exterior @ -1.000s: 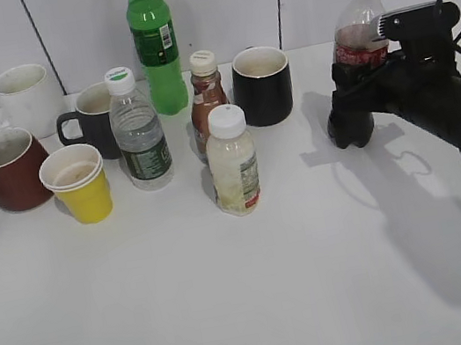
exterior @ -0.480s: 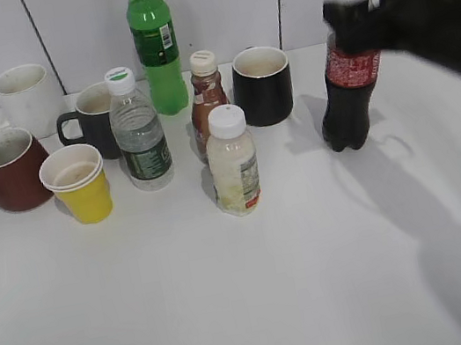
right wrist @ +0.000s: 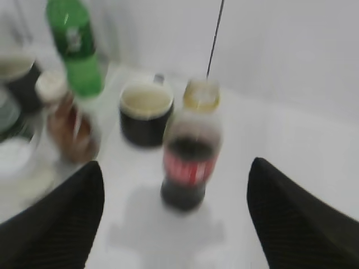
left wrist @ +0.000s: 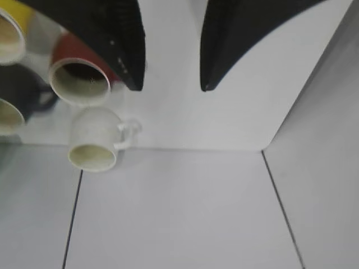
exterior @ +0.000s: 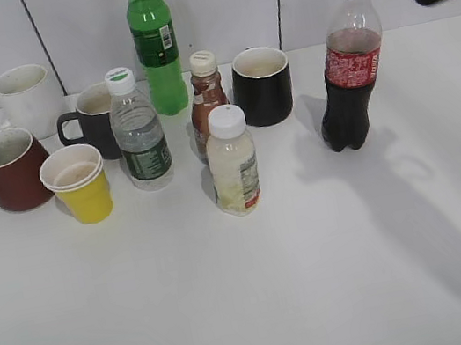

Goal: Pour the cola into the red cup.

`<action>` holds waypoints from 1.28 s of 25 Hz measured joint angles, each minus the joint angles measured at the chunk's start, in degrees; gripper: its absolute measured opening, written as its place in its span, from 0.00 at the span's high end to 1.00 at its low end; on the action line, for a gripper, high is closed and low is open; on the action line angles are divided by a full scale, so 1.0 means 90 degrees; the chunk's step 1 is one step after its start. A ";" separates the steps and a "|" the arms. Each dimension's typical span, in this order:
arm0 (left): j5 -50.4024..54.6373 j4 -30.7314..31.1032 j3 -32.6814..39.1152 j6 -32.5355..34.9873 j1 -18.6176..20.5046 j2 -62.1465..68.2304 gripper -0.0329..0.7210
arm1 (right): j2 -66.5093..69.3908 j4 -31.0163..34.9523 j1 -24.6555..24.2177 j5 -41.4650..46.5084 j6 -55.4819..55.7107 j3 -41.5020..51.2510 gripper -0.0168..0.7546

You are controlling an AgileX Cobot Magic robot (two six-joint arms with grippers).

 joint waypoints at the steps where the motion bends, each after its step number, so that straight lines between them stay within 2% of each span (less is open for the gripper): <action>1: 0.0449 -0.0073 -0.0071 0.0000 -0.0113 -0.0192 0.61 | -0.0257 0.0048 0.0086 0.0503 0.0000 0.0000 0.20; 6: 0.2257 -0.0534 -0.0159 0.0000 -0.0620 -0.1266 0.61 | -0.1526 0.0234 0.0299 0.2679 0.0000 0.0000 0.21; 11: 0.3904 -0.0971 -0.0166 0.0484 -0.0684 -0.2049 0.61 | -0.3025 0.0395 0.0299 0.4745 0.0000 0.0329 0.21; 17: 0.5021 -0.1605 -0.0065 0.1333 -0.0702 -0.2773 0.61 | -0.4866 0.0452 0.0299 0.6607 0.0000 0.1077 0.21; 23: 0.4768 -0.2030 0.0478 0.1752 -0.0702 -0.3439 0.61 | -0.6352 0.0457 0.0319 0.6664 0.0000 0.1851 0.21; 32: 0.4585 -0.2207 0.0586 0.1888 -0.0702 -0.3487 0.62 | -0.6497 0.0465 0.0319 0.6594 0.0017 0.1956 0.25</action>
